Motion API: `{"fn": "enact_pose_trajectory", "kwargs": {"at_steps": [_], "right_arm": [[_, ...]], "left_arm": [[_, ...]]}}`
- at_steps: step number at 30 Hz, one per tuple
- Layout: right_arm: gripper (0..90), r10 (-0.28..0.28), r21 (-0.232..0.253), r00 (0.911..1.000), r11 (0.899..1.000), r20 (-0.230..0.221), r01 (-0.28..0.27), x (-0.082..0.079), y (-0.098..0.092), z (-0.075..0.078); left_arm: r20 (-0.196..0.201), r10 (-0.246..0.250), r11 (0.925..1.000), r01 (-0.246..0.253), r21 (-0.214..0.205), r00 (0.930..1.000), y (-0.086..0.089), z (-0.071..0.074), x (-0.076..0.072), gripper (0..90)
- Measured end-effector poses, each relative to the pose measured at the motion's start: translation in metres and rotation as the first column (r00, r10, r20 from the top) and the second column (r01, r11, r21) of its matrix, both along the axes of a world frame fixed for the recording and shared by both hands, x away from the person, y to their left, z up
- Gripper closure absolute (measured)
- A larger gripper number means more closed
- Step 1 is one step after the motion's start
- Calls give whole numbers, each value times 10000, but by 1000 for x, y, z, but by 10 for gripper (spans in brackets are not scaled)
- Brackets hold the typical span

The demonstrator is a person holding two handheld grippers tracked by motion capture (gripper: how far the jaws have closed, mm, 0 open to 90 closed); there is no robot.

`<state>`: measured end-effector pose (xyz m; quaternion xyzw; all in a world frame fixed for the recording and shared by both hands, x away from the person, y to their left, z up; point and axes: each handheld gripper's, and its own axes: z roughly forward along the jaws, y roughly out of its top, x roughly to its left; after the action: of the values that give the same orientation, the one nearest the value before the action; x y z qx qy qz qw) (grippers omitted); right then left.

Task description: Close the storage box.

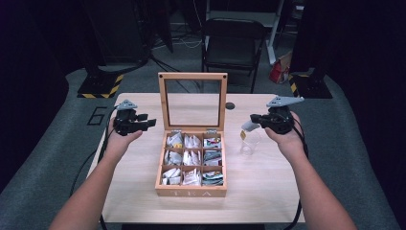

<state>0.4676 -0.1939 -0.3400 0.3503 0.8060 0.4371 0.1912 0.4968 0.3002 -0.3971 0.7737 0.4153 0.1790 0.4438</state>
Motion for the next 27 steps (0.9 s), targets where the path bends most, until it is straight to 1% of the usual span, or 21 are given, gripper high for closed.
{"fn": "enact_pose_trajectory", "kwargs": {"at_steps": [6,11,12,13,16,22,27], "right_arm": [[900,-236,47,9997,9997,-13,236,0,-8,0],[900,-341,-131,9994,9993,-23,341,0,-11,-5],[900,-365,-147,9993,9992,-38,364,0,-12,-6],[900,-428,-144,9990,9990,-150,426,0,-12,-8],[900,-417,-263,9989,9988,-198,411,1,-12,-15],[900,-534,-619,9978,9968,-403,509,6,-10,-30],[900,-564,-664,9969,9964,-553,527,7,-9,-39]], "left_arm": [[18,25,10000,-25,17,10000,1,0,0,488],[-15,16,10000,-16,34,10000,0,-1,0,488],[-34,-3,10000,3,47,10000,0,-1,0,488],[-37,-6,10000,6,50,10000,0,-1,0,488],[9,19,10000,-19,54,10000,1,0,0,488],[-28,35,10000,-35,56,10000,2,-1,0,488],[-38,73,10000,-72,39,10000,4,-2,-1,488]]}}
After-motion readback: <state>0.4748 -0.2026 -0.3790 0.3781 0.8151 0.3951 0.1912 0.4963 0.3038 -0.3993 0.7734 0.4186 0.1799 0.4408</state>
